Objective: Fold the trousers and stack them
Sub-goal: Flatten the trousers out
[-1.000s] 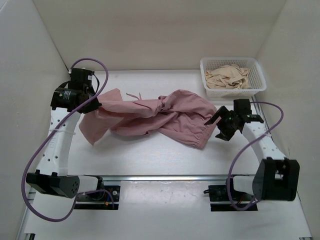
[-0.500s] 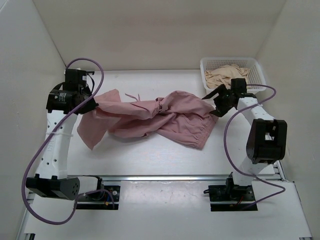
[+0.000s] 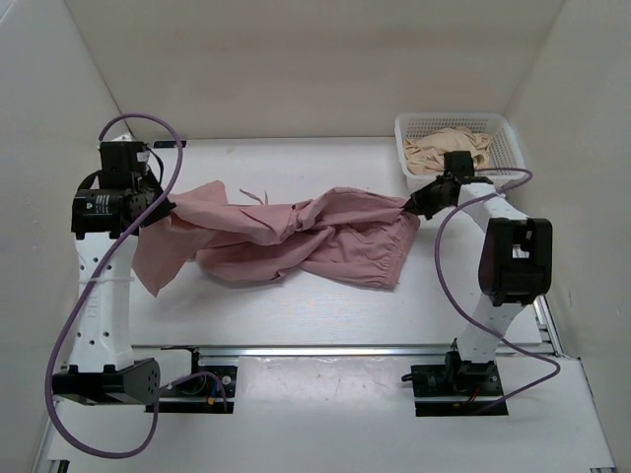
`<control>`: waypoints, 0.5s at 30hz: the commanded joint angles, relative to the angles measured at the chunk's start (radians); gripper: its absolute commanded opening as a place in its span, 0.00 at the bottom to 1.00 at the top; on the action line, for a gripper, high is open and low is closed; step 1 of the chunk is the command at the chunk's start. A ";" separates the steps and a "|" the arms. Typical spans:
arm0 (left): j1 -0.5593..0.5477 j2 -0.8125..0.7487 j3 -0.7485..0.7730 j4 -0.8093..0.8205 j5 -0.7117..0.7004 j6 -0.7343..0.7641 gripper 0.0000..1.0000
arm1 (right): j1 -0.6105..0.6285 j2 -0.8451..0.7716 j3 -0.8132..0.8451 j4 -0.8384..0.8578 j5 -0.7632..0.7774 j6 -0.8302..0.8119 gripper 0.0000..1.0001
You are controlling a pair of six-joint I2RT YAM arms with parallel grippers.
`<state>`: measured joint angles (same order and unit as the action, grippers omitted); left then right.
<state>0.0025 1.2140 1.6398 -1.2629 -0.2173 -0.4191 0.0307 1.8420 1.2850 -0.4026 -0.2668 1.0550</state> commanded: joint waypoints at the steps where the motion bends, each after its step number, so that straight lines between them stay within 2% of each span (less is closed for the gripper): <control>1: 0.043 0.005 0.040 0.078 0.034 -0.003 0.10 | -0.002 -0.136 0.132 -0.047 0.078 -0.064 0.00; 4: 0.063 0.117 0.115 0.132 0.096 -0.014 0.10 | -0.002 -0.145 0.319 -0.122 0.116 -0.117 0.00; 6: 0.106 0.248 0.341 0.073 0.124 -0.023 0.10 | -0.011 -0.145 0.498 -0.192 0.117 -0.147 0.00; 8: 0.151 0.298 0.553 0.013 0.145 -0.023 0.10 | -0.011 -0.145 0.598 -0.240 0.126 -0.196 0.00; 10: 0.192 0.298 0.613 0.022 0.174 -0.012 0.10 | -0.011 -0.188 0.652 -0.290 0.136 -0.234 0.00; 12: 0.244 0.260 0.623 0.043 0.187 -0.012 0.10 | -0.020 -0.249 0.604 -0.291 0.158 -0.246 0.00; 13: 0.258 0.243 0.599 0.043 0.187 -0.023 0.10 | -0.020 -0.327 0.506 -0.291 0.169 -0.247 0.00; 14: 0.275 0.222 0.565 0.054 0.187 -0.023 0.10 | -0.020 -0.372 0.438 -0.276 0.181 -0.247 0.00; 15: 0.301 0.199 0.467 0.065 0.199 -0.049 0.10 | -0.020 -0.423 0.363 -0.265 0.192 -0.247 0.00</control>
<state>0.2550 1.5269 2.1780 -1.2095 -0.0544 -0.4400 0.0212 1.5269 1.7752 -0.6052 -0.1333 0.8543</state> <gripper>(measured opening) 0.110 0.003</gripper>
